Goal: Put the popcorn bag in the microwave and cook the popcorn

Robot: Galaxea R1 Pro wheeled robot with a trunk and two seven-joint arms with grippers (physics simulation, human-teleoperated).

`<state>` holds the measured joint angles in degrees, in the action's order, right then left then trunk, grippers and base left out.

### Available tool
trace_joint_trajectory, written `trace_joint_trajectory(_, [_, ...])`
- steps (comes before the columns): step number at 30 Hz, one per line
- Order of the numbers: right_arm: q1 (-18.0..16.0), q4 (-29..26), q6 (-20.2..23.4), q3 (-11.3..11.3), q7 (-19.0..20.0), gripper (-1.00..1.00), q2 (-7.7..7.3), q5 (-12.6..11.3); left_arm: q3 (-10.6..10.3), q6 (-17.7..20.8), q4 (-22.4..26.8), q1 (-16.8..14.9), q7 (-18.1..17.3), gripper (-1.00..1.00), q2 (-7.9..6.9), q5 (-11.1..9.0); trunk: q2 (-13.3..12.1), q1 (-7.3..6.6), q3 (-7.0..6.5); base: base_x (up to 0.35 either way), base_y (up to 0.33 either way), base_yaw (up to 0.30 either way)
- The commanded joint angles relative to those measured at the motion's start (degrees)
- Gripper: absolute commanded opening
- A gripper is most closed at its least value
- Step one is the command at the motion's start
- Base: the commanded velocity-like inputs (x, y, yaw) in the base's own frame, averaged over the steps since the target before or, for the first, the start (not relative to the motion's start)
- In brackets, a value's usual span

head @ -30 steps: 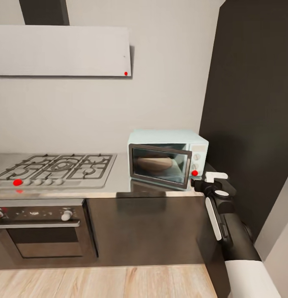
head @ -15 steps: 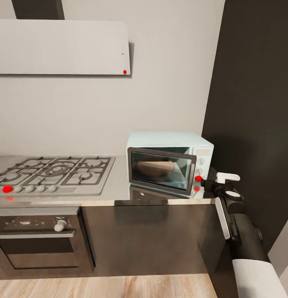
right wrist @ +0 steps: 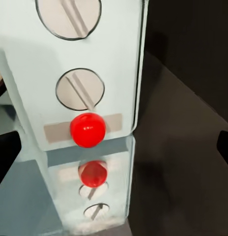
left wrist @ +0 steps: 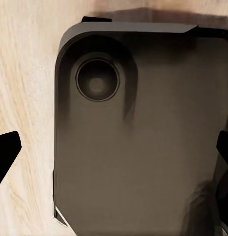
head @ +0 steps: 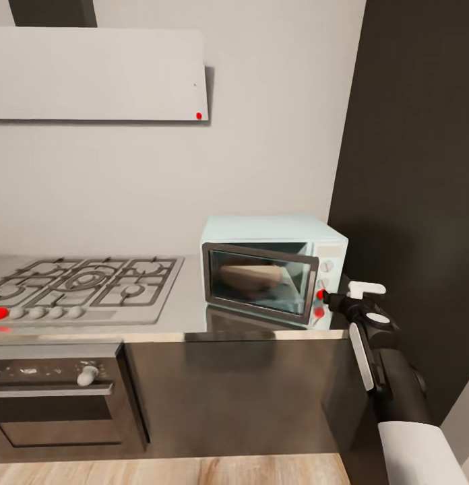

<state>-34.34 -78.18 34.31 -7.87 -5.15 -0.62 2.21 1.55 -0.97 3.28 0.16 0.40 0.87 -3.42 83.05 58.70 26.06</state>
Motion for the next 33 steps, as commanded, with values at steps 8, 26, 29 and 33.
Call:
trace_joint_trajectory(8, [-0.03,-0.09,0.37,0.13,0.18,1.0,0.0,0.26,0.12,-0.09,0.06,0.02,0.04,1.0,0.01,-0.4,0.03,0.03,0.05,0.237,-0.178,0.0])
trace_joint_trajectory(26, [-0.03,-1.34,7.99,4.62,14.82,1.0,0.12,0.06,0.12,-0.09,0.06,0.02,0.03,1.0,0.01,-0.36,0.03,0.03,0.05,0.016,-0.012,0.0])
trace_joint_trajectory(29, [-0.03,-1.37,8.11,4.78,14.95,1.0,0.1,0.14,0.12,-0.09,0.06,0.02,0.03,1.0,0.01,-0.36,0.03,0.03,0.05,0.0,0.0,0.0])
trace_joint_trajectory(33, [-0.03,-1.64,8.23,5.96,15.06,1.0,0.01,0.12,0.13,-0.09,0.06,0.02,0.02,1.0,0.01,-0.39,0.03,0.03,0.05,-0.002,0.0,0.0])
